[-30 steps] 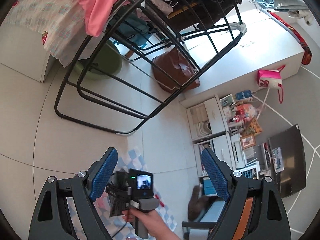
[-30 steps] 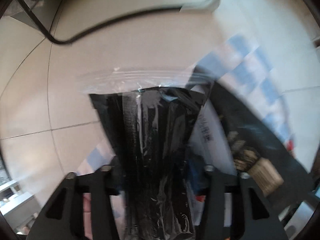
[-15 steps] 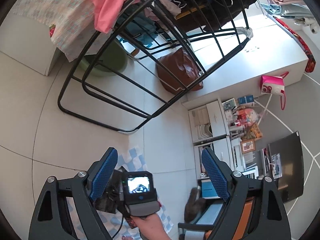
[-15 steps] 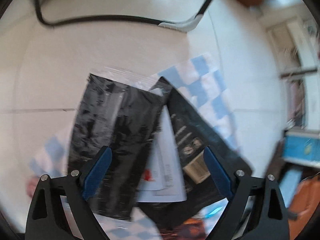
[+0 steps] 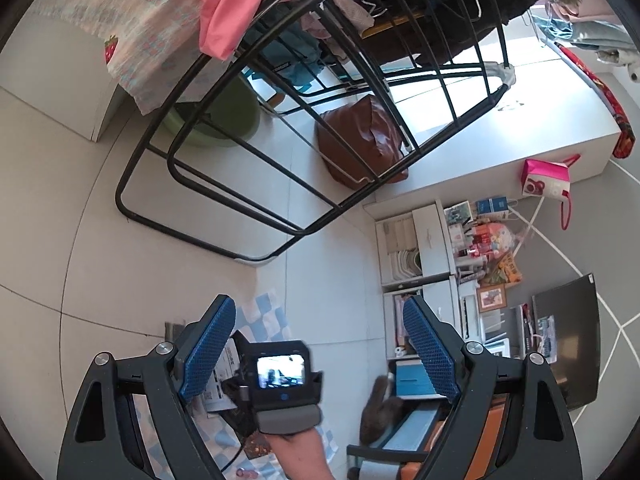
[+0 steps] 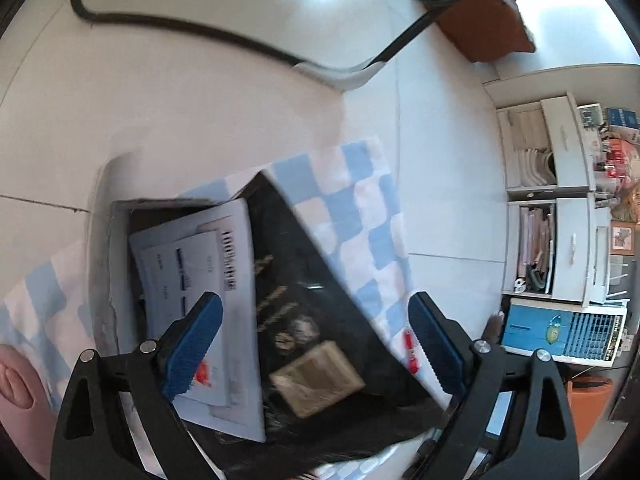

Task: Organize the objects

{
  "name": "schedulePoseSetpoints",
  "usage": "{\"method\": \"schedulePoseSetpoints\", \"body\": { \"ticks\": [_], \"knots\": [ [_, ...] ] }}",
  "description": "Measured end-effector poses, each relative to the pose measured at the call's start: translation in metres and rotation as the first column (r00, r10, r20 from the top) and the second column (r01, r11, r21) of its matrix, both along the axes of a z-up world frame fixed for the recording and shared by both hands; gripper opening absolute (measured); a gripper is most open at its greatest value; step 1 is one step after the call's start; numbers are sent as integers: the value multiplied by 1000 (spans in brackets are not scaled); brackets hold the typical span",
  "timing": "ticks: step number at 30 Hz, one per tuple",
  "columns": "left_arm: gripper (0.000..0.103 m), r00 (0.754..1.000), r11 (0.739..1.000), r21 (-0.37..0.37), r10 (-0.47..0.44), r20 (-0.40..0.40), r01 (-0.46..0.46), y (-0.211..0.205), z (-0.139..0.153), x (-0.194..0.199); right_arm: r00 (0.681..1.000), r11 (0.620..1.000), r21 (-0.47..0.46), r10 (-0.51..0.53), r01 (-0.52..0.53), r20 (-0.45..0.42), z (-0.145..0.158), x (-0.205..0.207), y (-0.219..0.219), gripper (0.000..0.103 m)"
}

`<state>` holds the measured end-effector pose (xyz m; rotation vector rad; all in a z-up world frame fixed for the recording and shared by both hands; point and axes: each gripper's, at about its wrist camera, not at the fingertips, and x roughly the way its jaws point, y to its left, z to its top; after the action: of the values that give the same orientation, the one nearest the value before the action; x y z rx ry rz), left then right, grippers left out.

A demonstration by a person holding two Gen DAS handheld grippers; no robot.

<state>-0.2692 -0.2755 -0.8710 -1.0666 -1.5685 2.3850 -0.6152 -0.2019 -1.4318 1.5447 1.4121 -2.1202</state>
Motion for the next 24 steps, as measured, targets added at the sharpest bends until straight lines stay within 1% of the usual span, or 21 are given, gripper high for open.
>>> {"method": "schedulePoseSetpoints", "body": {
  "ticks": [1,2,3,4,6,7,8,10,11,12,13,14,15,16,18,19,20,21,23,24],
  "knots": [
    [85,1000,1000,6,-2,2,2,-2,0,-1,999,999,-40,12,-14,-49,14,0,-3,93],
    [85,1000,1000,14,-3,5,3,-3,-1,-3,997,996,-88,19,-25,-70,27,4,-6,93],
    [85,1000,1000,22,-5,9,4,-3,-2,-4,997,990,-136,26,-35,-66,37,10,-11,94],
    [85,1000,1000,27,-6,13,6,-4,-2,-4,999,983,-179,32,-36,-26,41,15,-15,96],
    [85,1000,999,47,-13,21,12,-4,-6,-4,995,965,-259,-7,32,100,41,18,-17,96],
    [85,1000,998,56,-15,25,14,-5,-7,-4,989,956,-282,-39,79,146,39,17,-16,96],
    [85,999,998,62,-15,30,13,-6,-8,-3,984,951,-288,-65,111,165,37,17,-13,96],
    [85,999,997,72,-1,34,-1,-8,-12,-1,988,962,-256,-64,98,140,34,22,-11,96],
    [85,999,997,78,7,37,-10,-11,-13,-1,988,962,-257,-62,98,145,34,28,-10,96],
    [85,999,996,83,16,37,-19,-15,-13,0,984,953,-283,-66,112,167,35,31,-8,96],
    [85,999,996,89,25,38,-28,-18,-14,0,974,924,-354,-73,147,215,42,35,-5,96],
    [85,999,995,90,30,40,-33,-22,-14,0,961,884,-430,-72,186,267,42,33,0,96],
    [85,999,995,88,33,43,-37,-25,-14,-1,942,825,-515,-58,232,331,46,44,2,96],
    [85,998,995,87,37,45,-41,-27,-14,-1,914,752,-593,-30,288,405,48,49,2,96],
    [85,997,995,86,53,53,-57,-33,-14,-2,876,662,-667,32,342,481,46,59,-7,96],
    [85,997,995,86,53,55,-58,-33,-13,-2,864,643,-684,68,345,499,41,66,-15,96],
    [85,997,995,85,54,59,-59,-33,-14,-3,859,654,-679,86,334,505,32,72,-22,96],
    [85,997,994,88,54,64,-59,-33,-14,-4,855,689,-651,87,319,511,18,77,-29,96],
    [85,997,994,92,48,68,-54,-32,-16,-4,857,756,-581,53,301,513,-10,84,-35,96],
    [85,997,994,93,43,70,-50,-31,-16,-5,855,784,-546,37,296,518,-24,89,-36,93]
  ]
}}
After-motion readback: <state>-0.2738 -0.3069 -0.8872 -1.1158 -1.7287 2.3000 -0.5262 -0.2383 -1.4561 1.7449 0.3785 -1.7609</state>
